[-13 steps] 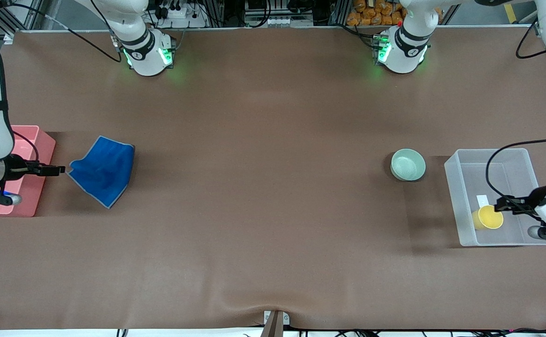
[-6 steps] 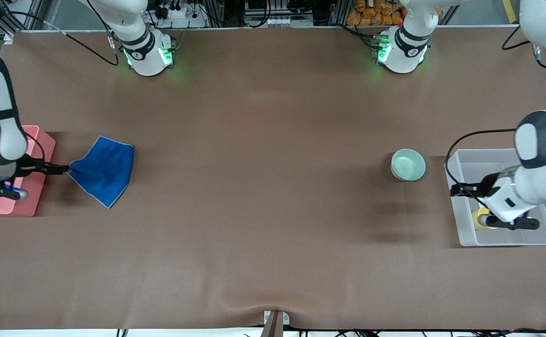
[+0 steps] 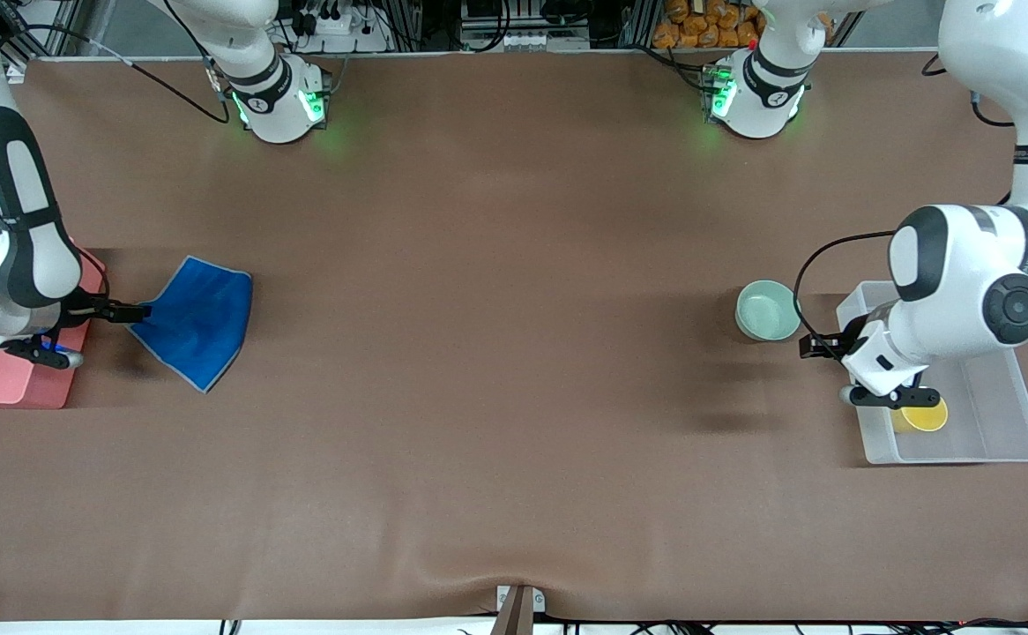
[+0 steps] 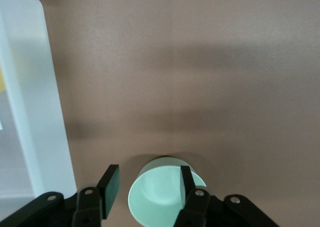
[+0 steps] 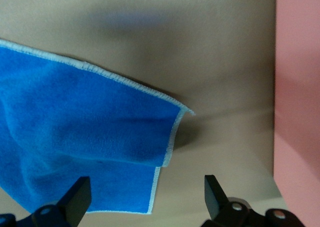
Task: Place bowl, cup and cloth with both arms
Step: 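Move the left gripper to the green bowl while the right gripper reaches the cloth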
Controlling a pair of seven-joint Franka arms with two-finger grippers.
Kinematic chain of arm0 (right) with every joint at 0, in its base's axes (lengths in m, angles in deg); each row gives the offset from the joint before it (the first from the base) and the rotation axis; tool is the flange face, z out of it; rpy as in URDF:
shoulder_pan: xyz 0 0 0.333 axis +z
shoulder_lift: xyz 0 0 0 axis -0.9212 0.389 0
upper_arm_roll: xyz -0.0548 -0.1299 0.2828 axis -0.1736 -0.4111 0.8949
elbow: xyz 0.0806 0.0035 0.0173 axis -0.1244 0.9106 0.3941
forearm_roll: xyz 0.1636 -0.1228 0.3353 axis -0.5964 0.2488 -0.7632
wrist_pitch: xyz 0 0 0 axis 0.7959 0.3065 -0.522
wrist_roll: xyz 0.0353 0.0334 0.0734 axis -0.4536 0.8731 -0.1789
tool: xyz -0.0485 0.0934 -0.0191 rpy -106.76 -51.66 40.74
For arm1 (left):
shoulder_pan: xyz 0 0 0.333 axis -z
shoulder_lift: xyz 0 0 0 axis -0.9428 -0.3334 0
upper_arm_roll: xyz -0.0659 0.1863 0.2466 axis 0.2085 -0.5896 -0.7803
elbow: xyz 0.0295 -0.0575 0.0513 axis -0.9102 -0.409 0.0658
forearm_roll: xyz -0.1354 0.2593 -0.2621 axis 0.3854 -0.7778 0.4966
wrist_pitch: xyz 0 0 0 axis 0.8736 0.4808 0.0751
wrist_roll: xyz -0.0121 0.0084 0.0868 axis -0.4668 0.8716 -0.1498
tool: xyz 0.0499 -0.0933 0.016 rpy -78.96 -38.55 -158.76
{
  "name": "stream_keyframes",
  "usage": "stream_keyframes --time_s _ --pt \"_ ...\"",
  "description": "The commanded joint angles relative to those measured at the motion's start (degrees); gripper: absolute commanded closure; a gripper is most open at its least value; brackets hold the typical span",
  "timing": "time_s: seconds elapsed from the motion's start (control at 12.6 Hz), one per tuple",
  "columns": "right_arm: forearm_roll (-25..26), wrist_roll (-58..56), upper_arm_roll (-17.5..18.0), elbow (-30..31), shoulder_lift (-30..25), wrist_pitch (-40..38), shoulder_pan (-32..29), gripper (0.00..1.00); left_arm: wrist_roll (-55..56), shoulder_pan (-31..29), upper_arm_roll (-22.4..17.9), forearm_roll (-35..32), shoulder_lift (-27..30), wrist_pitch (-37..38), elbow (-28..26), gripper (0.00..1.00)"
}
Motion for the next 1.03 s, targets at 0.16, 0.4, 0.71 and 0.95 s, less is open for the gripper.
stream_keyframes --time_s 0.16,0.4,0.71,0.95 --pt "-1.5 -0.1 0.7 1.9 -0.5 1.0 -0.7 0.00 2.8 0.0 0.7 -2.6 3.2 -7.7 -10.4 0.40" --pt "-1.5 -0.1 0.7 1.9 -0.2 1.4 -0.7 0.00 6.9 0.3 1.4 -7.5 3.7 -9.6 -14.7 0.40" --pt "-2.2 -0.1 0.7 1.9 0.8 2.9 -0.9 0.00 6.9 -0.1 1.4 -9.0 5.2 -13.0 -20.1 0.40" --pt "-5.5 -0.3 0.7 1.9 1.6 5.4 -1.2 0.00 6.9 -0.3 1.4 -9.0 5.6 -15.5 -22.7 0.40"
